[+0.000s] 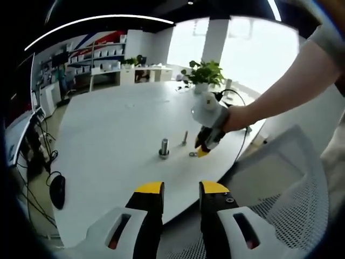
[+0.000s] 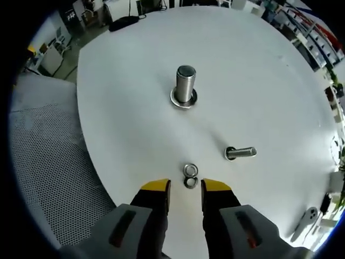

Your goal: Place the washer onto the threaded stud by aligning its center hole with the stud, sliding it down to the base, and recovering from edge contact or off-axis alignment until the washer reaches the visible bottom stop.

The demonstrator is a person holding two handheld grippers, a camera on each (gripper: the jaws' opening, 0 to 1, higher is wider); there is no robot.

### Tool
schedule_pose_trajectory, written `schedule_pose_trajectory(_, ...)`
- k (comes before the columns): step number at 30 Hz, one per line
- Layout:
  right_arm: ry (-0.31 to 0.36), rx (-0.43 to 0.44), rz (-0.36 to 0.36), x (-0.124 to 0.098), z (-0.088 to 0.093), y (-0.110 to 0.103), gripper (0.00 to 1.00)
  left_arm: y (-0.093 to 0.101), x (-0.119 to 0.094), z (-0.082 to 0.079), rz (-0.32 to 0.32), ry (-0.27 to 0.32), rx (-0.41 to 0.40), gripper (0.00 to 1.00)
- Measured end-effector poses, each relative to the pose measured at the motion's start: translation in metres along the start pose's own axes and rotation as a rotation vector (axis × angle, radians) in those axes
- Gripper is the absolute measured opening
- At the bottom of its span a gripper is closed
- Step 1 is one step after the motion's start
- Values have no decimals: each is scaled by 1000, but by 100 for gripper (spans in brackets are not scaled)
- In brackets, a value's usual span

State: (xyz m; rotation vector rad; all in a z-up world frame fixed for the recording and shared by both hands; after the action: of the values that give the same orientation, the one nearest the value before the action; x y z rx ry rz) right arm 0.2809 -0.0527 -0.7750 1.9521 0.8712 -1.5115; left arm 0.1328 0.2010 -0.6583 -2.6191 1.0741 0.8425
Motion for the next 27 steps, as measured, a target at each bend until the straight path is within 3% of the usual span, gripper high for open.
schedule_pose_trajectory(4,-4,-31,4,4,1,1,25,-1,0,0,-9,0,-6,24)
schedule_pose_trajectory(15,44,-2,7,3,7,6,25,0,1,2,1,-12,-17,24)
schedule_pose_trajectory(27,23,-37,-16,16,11,2,24,-2,-2,1,-24,-2,-16,23)
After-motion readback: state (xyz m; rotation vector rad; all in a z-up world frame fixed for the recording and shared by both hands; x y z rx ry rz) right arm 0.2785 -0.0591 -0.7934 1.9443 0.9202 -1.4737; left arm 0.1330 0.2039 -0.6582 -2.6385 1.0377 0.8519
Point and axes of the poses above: the point that each gripper's makers call its tool centre point, and the gripper's own axes: x roughly forward along the fingers, y roughly to its right, z roughly out of its underside, the point moved 9 cm from there along -x, roughly backward along the fingers, and after that the axes turned 9 degrees about x, right-handed, at the moved point
